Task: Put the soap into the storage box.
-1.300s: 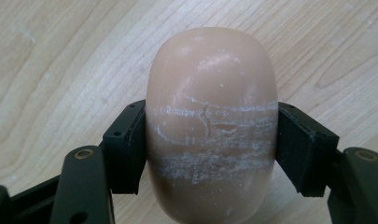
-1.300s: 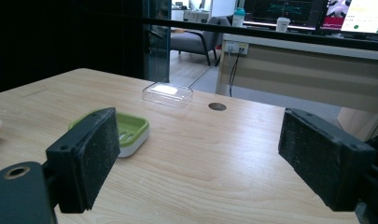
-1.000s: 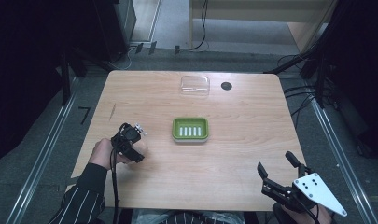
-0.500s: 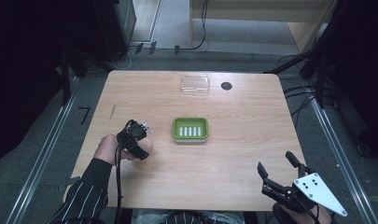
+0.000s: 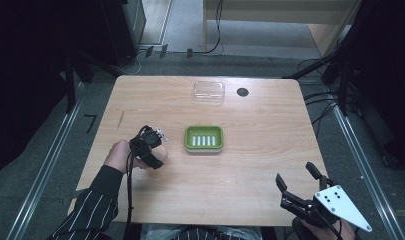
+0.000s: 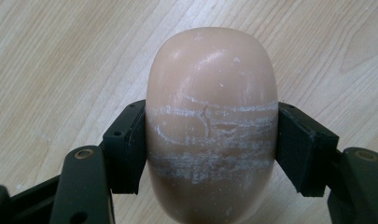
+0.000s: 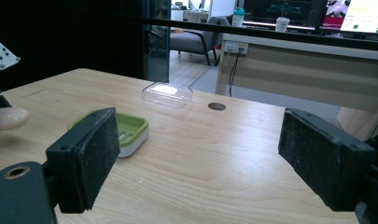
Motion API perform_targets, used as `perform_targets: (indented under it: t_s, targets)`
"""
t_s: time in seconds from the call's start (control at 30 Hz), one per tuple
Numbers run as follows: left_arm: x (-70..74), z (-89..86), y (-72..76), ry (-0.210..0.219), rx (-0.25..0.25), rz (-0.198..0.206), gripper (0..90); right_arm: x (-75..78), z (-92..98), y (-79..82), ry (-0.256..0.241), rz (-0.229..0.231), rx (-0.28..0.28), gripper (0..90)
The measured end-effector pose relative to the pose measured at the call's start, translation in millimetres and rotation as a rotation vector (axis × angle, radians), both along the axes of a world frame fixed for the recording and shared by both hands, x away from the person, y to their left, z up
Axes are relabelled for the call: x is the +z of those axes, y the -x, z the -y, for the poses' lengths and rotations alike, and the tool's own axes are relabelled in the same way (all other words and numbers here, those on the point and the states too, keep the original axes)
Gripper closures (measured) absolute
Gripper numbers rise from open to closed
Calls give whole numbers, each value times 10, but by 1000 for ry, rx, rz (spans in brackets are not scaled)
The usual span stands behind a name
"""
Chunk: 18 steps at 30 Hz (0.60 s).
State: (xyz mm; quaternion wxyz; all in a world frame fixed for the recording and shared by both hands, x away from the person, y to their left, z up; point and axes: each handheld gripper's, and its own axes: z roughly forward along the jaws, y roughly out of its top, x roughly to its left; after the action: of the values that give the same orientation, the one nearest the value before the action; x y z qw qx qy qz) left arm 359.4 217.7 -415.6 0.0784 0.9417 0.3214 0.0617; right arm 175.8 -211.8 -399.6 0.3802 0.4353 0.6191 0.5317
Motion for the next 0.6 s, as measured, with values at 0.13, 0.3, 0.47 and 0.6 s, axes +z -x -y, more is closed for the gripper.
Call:
perform_targets:
  t_s: [0.13, 0.3, 0.47, 0.6]
  targets:
    - [18, 42, -21, -1, -17, 5, 335, 0, -1, -1, 2, 1, -1, 132]
    - [26, 78, -47, 0, -33, 8, 335, -1, 1, -1, 2, 2, 0, 132]
    - [51, 112, -81, -2, -50, 11, 335, -1, -1, -4, 2, 1, -2, 132]
    - [70, 144, -105, 0, -58, 15, 335, 0, -3, -3, 2, 1, -2, 132]
